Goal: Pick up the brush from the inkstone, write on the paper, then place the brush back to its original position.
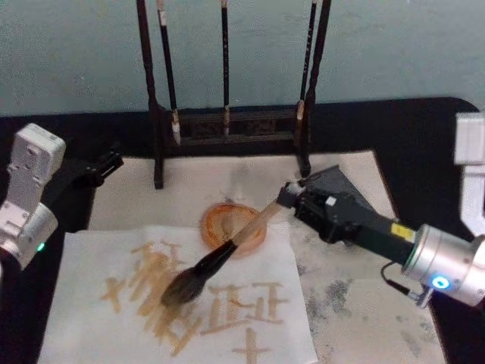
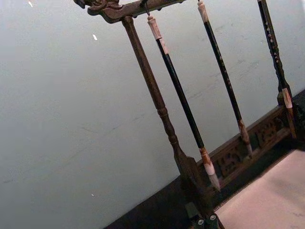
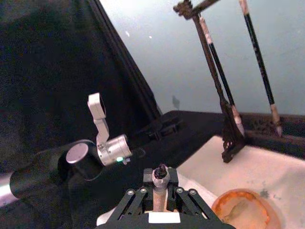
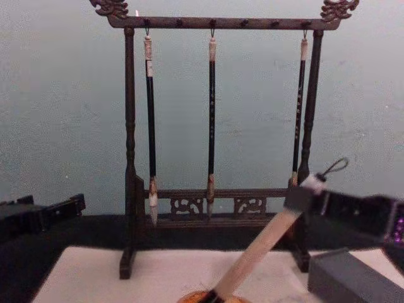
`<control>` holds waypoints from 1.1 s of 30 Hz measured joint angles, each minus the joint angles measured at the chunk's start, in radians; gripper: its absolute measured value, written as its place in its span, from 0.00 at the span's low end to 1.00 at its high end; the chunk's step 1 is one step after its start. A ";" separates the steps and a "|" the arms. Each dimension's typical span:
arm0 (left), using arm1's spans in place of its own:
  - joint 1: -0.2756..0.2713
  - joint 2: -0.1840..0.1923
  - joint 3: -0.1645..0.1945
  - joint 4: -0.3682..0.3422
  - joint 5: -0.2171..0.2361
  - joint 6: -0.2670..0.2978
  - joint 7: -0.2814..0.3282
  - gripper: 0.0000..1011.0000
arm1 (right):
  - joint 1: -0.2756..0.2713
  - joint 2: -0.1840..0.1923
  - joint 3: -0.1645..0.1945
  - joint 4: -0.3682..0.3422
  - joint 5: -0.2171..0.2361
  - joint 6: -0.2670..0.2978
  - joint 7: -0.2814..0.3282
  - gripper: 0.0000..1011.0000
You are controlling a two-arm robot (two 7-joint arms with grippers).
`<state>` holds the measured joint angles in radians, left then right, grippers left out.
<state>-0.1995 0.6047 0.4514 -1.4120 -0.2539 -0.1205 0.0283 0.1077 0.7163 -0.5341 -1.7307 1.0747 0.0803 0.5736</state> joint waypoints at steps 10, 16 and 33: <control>0.000 0.000 0.000 0.000 0.000 0.000 0.000 0.99 | 0.021 -0.048 -0.028 0.063 -0.024 0.020 -0.009 0.17; 0.000 0.000 0.000 0.000 0.000 0.000 0.000 0.99 | 0.016 -0.052 -0.022 0.074 -0.026 0.021 -0.014 0.17; 0.000 0.000 0.000 0.000 0.000 0.000 0.000 0.99 | -0.057 0.002 0.070 0.071 0.001 -0.010 -0.027 0.17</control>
<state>-0.1995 0.6047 0.4514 -1.4120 -0.2539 -0.1205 0.0283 0.0508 0.7186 -0.4644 -1.6592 1.0755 0.0705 0.5469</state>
